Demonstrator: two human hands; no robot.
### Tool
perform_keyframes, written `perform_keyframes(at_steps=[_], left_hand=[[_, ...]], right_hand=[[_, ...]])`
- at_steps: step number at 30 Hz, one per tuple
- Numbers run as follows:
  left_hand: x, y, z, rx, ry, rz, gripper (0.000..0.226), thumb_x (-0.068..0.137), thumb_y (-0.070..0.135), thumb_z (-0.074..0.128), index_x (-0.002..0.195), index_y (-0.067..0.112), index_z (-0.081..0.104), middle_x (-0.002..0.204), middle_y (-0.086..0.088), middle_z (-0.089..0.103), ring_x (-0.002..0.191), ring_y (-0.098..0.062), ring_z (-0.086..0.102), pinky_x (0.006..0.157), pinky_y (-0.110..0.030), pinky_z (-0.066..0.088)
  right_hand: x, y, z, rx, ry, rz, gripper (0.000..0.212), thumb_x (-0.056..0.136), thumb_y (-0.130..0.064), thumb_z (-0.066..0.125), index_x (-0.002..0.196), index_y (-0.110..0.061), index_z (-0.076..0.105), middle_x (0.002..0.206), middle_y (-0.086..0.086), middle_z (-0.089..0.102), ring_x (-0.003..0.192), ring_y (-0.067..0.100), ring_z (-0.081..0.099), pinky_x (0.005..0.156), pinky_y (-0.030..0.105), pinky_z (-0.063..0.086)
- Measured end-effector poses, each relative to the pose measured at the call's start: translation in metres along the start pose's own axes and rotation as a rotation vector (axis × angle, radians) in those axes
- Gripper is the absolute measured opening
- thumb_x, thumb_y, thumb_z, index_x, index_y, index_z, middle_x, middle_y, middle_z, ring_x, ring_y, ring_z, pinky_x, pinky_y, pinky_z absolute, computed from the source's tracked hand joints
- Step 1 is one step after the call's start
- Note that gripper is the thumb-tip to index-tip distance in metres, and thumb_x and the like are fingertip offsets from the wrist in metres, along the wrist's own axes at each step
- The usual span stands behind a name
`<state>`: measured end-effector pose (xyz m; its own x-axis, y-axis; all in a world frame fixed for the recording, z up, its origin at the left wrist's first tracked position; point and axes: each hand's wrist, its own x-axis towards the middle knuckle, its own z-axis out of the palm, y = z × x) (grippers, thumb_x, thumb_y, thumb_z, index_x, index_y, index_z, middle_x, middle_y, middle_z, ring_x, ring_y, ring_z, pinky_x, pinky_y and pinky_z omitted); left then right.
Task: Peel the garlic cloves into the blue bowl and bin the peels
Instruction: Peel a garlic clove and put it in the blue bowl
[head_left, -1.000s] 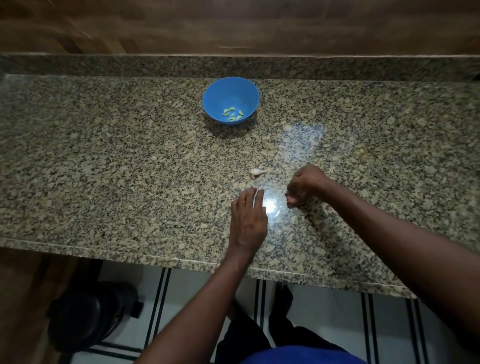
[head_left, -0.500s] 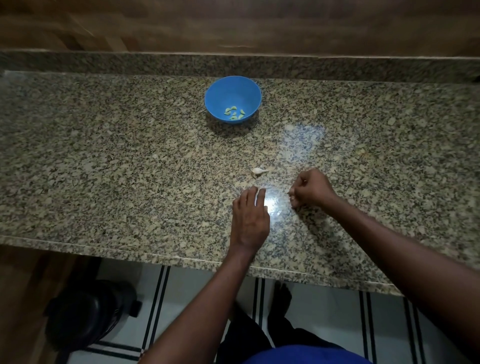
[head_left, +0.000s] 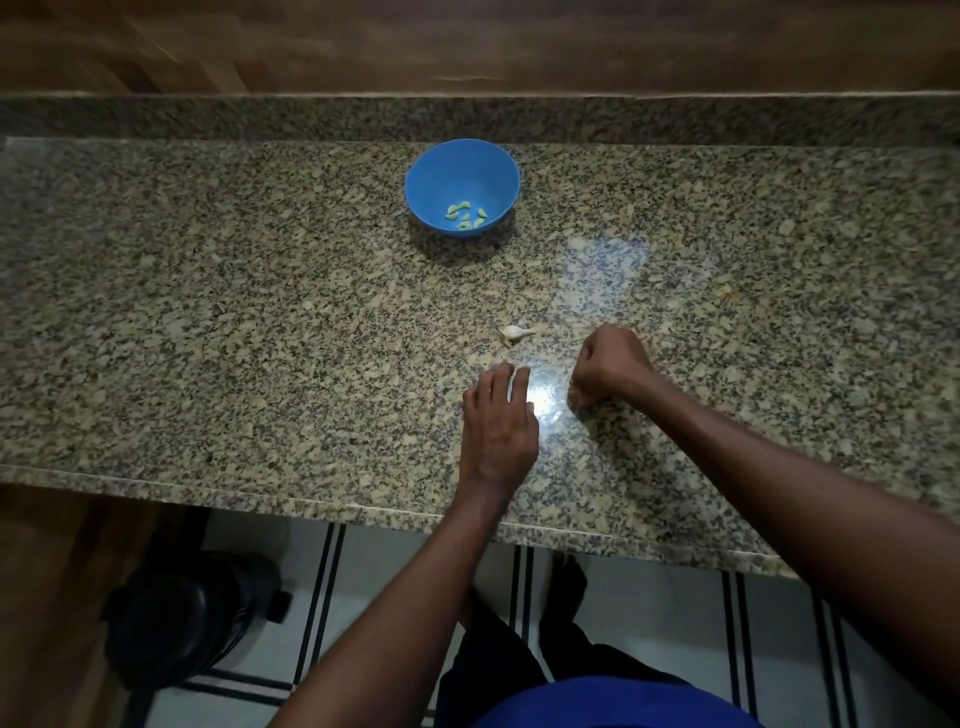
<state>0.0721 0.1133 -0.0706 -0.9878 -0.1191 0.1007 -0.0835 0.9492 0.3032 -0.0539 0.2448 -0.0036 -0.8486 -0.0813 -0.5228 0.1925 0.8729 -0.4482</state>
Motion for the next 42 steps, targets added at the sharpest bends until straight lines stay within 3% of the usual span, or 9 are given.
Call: perform_keyframes(at_steps=[4, 7, 11, 13, 18, 22, 27, 37, 42], left_hand=[[0.000, 0.001, -0.002, 0.001, -0.018, -0.006, 0.046, 0.100, 0.023, 0.048, 0.145, 0.013, 0.047, 0.146, -0.011, 0.047, 0.134, -0.027, 0.042, 0.109, -0.043, 0.033], [0.002, 0.003, -0.004, -0.083, -0.008, -0.052, 0.043, 0.099, 0.022, 0.049, 0.141, 0.015, 0.051, 0.143, -0.008, 0.048, 0.133, -0.025, 0.041, 0.110, -0.043, 0.036], [0.013, 0.018, -0.028, -0.611, -0.019, -0.302, 0.021, 0.099, 0.021, 0.063, 0.118, 0.018, 0.070, 0.117, 0.003, 0.060, 0.107, -0.015, 0.058, 0.089, -0.032, 0.054], [0.019, 0.026, -0.046, -0.938, -0.121, -0.424, 0.013, 0.098, 0.019, 0.068, 0.109, 0.016, 0.074, 0.098, -0.002, 0.072, 0.085, -0.015, 0.069, 0.074, -0.033, 0.062], [0.025, 0.039, -0.066, -1.259, -0.261, -0.558, 0.016, 0.089, 0.009, 0.078, 0.103, 0.002, 0.075, 0.090, -0.014, 0.078, 0.082, -0.031, 0.077, 0.082, -0.044, 0.064], [0.028, 0.039, -0.074, -1.316, -0.274, -0.534, 0.018, 0.088, 0.008, 0.079, 0.104, 0.002, 0.077, 0.096, -0.016, 0.078, 0.089, -0.029, 0.076, 0.090, -0.046, 0.061], [0.031, 0.041, -0.087, -1.276, -0.278, -0.463, 0.010, 0.089, 0.008, 0.077, 0.099, 0.007, 0.079, 0.094, -0.014, 0.078, 0.084, -0.020, 0.073, 0.079, -0.032, 0.060], [0.032, 0.047, -0.094, -1.291, -0.270, -0.407, 0.013, 0.088, 0.005, 0.078, 0.099, -0.002, 0.077, 0.095, -0.022, 0.076, 0.081, -0.023, 0.069, 0.082, -0.035, 0.059], [0.033, 0.047, -0.095, -1.265, -0.259, -0.424, 0.011, 0.087, 0.005, 0.079, 0.096, -0.001, 0.078, 0.092, -0.021, 0.077, 0.079, -0.023, 0.070, 0.078, -0.034, 0.060]], right_hand=[[-0.007, -0.002, 0.013, -0.129, 0.130, -0.107, 0.010, 0.080, 0.006, 0.075, 0.079, -0.003, 0.071, 0.067, 0.006, 0.060, 0.070, 0.022, 0.070, 0.048, 0.025, 0.048], [-0.005, 0.015, 0.014, 0.016, 0.105, -0.146, 0.013, 0.085, 0.005, 0.072, 0.075, -0.002, 0.068, 0.067, 0.010, 0.069, 0.062, 0.025, 0.072, 0.051, 0.031, 0.056], [-0.022, 0.044, 0.000, 0.553, -0.025, -0.068, 0.006, 0.088, 0.001, 0.075, 0.086, 0.005, 0.071, 0.075, 0.020, 0.074, 0.065, 0.032, 0.075, 0.066, 0.048, 0.065], [-0.037, 0.047, -0.007, 0.693, -0.079, -0.097, 0.007, 0.089, 0.004, 0.073, 0.093, 0.009, 0.070, 0.084, 0.028, 0.073, 0.074, 0.037, 0.076, 0.069, 0.045, 0.065], [-0.060, 0.039, -0.012, 0.704, -0.014, -0.226, 0.012, 0.084, -0.003, 0.080, 0.093, -0.001, 0.073, 0.079, 0.015, 0.077, 0.073, 0.032, 0.077, 0.071, 0.043, 0.063], [-0.062, 0.036, -0.015, 0.582, 0.025, -0.279, 0.011, 0.086, -0.012, 0.081, 0.090, -0.008, 0.072, 0.071, 0.008, 0.076, 0.063, 0.024, 0.076, 0.062, 0.038, 0.063], [-0.062, 0.033, -0.034, 0.455, -0.237, -0.354, 0.022, 0.102, -0.013, 0.060, 0.087, 0.002, 0.066, 0.070, 0.012, 0.071, 0.054, 0.020, 0.065, 0.050, 0.028, 0.052], [-0.051, 0.039, -0.048, 1.141, -0.844, 0.093, 0.026, 0.101, -0.006, 0.038, 0.078, -0.009, 0.049, 0.062, 0.000, 0.043, 0.044, 0.006, 0.034, 0.035, 0.015, 0.029], [-0.055, 0.037, -0.050, 1.192, -0.831, 0.178, 0.016, 0.097, -0.003, 0.046, 0.085, -0.004, 0.056, 0.066, 0.003, 0.049, 0.047, 0.006, 0.041, 0.036, 0.014, 0.036]])
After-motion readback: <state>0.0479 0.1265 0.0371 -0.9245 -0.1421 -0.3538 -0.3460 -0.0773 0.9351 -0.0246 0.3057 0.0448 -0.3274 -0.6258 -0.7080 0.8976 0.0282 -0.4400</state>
